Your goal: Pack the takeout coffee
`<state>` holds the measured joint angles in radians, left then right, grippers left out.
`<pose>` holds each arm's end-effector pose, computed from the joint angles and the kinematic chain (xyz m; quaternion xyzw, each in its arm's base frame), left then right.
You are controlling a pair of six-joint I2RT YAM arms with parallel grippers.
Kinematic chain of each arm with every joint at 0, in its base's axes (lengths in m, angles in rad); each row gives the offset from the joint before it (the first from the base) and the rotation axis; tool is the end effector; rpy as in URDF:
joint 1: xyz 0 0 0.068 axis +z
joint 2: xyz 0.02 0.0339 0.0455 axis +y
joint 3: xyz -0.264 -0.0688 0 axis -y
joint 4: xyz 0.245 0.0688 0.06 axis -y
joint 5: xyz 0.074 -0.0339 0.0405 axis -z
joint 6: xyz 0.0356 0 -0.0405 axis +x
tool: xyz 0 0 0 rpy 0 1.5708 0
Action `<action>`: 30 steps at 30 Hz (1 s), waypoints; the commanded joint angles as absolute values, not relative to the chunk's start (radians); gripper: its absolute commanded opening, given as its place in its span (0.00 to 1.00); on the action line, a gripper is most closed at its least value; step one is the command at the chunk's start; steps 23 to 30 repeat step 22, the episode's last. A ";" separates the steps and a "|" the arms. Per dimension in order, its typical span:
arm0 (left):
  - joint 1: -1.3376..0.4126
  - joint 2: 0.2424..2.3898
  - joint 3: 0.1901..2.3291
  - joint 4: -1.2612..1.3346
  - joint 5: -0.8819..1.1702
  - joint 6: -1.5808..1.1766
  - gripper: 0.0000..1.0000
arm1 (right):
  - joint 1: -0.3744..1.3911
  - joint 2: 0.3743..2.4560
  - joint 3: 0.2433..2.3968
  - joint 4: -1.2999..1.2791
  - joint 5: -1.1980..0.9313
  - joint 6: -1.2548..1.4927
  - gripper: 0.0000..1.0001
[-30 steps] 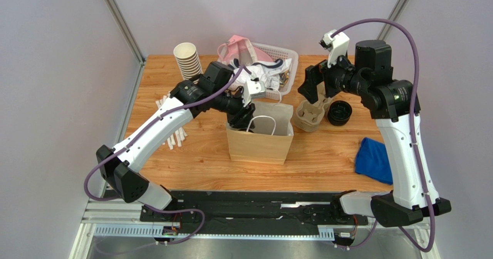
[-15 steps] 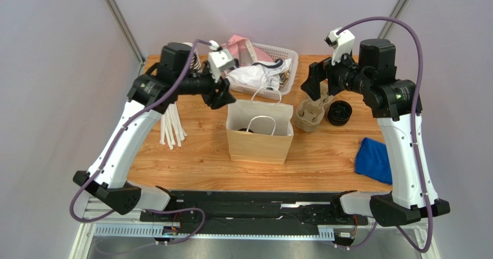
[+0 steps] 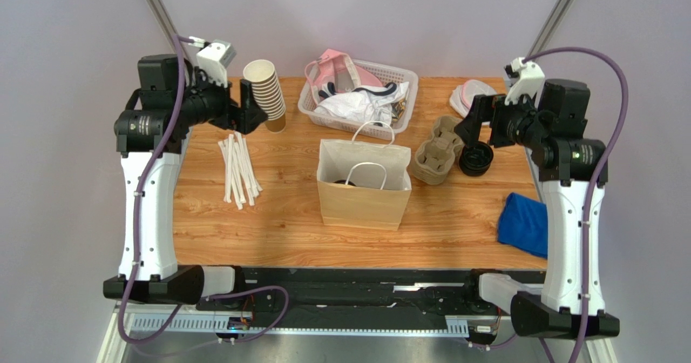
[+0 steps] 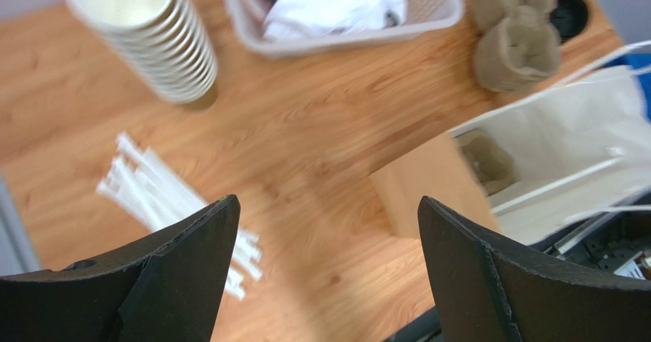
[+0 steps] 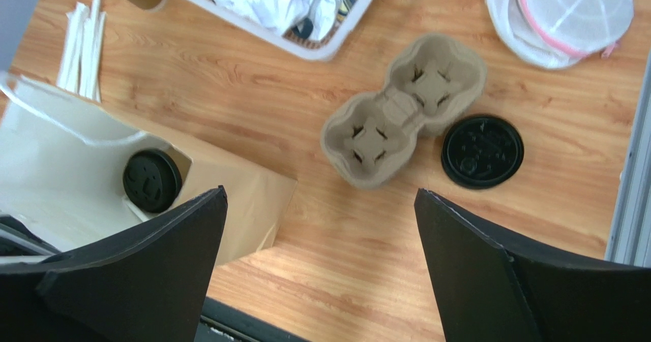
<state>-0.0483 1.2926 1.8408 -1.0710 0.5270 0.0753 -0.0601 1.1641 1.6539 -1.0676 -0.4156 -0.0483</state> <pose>0.2150 -0.0283 0.4939 0.1817 0.8263 -0.2190 0.4861 0.1933 0.0028 0.4660 -0.0932 0.8609 0.1559 0.4752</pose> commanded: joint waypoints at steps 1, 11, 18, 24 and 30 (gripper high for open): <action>0.086 1.350 1.804 -1.256 0.491 0.077 0.95 | -0.060 1.010 1.519 -1.051 -0.335 -0.094 1.00; 0.104 1.154 1.305 -1.128 0.351 0.239 0.98 | -0.061 0.759 1.194 -1.023 -0.238 -0.144 1.00; 0.104 1.089 1.198 -1.097 0.353 0.250 0.99 | -0.084 0.652 1.141 -1.026 -0.258 -0.127 1.00; 0.104 1.068 1.186 -1.085 0.342 0.256 0.99 | -0.097 0.634 1.161 -1.035 -0.267 -0.123 1.00; 0.104 1.068 1.186 -1.085 0.342 0.256 0.99 | -0.097 0.634 1.161 -1.035 -0.267 -0.123 1.00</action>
